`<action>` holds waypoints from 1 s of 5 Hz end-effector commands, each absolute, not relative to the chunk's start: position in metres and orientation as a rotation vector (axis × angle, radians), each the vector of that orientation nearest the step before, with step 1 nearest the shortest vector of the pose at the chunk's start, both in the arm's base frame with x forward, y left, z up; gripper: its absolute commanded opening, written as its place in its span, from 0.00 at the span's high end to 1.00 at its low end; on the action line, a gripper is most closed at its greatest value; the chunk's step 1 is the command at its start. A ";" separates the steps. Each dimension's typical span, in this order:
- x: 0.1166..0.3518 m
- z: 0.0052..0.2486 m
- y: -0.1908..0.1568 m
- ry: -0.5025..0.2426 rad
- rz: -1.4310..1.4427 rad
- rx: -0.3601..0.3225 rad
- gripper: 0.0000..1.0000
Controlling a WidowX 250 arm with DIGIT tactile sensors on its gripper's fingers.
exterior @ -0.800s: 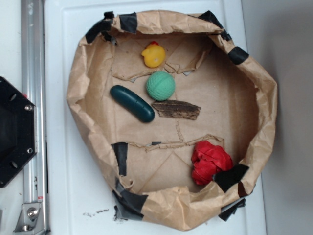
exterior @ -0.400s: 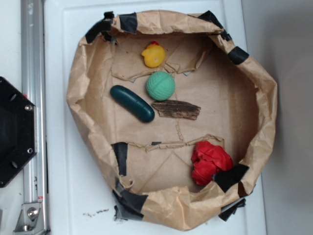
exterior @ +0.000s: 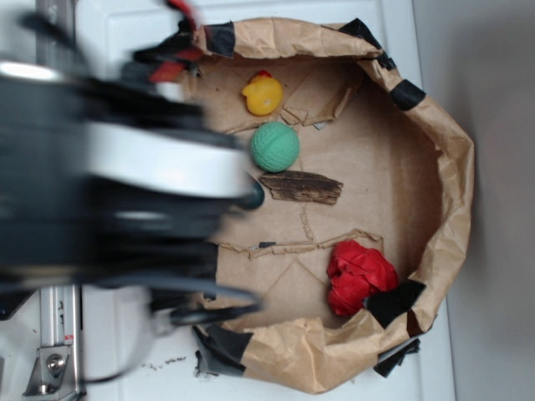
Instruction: Grab the wood chip.
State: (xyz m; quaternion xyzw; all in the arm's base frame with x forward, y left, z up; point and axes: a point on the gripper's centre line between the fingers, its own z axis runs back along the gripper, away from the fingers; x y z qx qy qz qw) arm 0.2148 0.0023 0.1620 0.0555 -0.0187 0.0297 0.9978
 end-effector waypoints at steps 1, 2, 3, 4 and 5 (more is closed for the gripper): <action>0.276 0.109 0.028 -0.098 -0.113 0.162 0.00; 0.280 0.080 0.026 -0.091 -0.203 0.171 0.00; 0.284 0.030 0.015 -0.075 -0.330 0.172 0.00; 0.293 -0.018 0.018 -0.141 -0.410 0.091 0.00; 0.297 -0.023 0.017 -0.169 -0.430 0.044 0.00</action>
